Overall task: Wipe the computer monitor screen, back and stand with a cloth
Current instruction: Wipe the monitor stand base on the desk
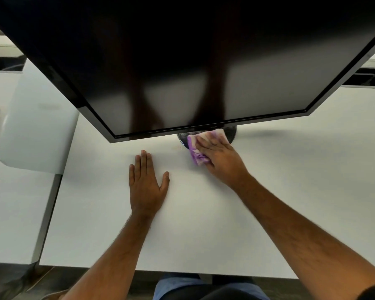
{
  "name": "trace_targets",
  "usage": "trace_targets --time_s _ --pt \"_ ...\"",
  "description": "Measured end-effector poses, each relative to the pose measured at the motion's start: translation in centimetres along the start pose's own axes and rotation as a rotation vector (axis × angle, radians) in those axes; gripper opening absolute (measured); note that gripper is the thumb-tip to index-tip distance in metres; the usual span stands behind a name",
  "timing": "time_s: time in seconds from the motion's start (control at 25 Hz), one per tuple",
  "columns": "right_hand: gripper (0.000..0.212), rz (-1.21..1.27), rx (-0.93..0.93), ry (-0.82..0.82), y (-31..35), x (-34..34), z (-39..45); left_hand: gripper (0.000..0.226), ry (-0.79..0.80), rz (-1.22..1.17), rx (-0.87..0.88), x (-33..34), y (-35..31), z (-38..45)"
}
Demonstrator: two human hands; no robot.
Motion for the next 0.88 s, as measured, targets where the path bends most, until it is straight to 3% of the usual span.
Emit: trace_targets --time_s 0.16,0.32,0.48,0.6,0.8,0.88 --pt "0.046 0.000 0.088 -0.049 -1.1 -0.4 -0.7 0.082 -0.006 0.006 -0.005 0.0 -0.1 0.0" --pt "0.056 -0.073 -0.003 0.108 4.4 2.1 2.2 0.082 0.003 0.009 -0.002 0.1 -0.1 0.0" --pt "0.053 -0.004 0.083 0.007 -0.7 0.1 -0.1 0.082 0.009 0.001 -0.004 0.0 0.0 0.0" --pt "0.053 0.017 0.183 0.029 -1.0 0.4 -0.3 0.082 0.000 0.003 -0.006 0.0 -0.2 -0.1" --pt "0.056 0.052 0.079 0.228 3.7 2.8 3.3 0.083 0.005 0.006 -0.001 0.0 -0.1 -0.1" --pt "0.055 0.066 0.097 0.182 1.4 1.8 2.0 0.083 0.007 0.000 0.000 -0.1 -0.1 -0.1"
Point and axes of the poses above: each hand's wrist, its own z-axis towards the middle knuckle, its own x-axis out of the palm, y = z × x, the point moved 10 cm from there along z, towards the middle knuckle, and after that the axes turned 12 degrees about -z, right-handed, at the moved point
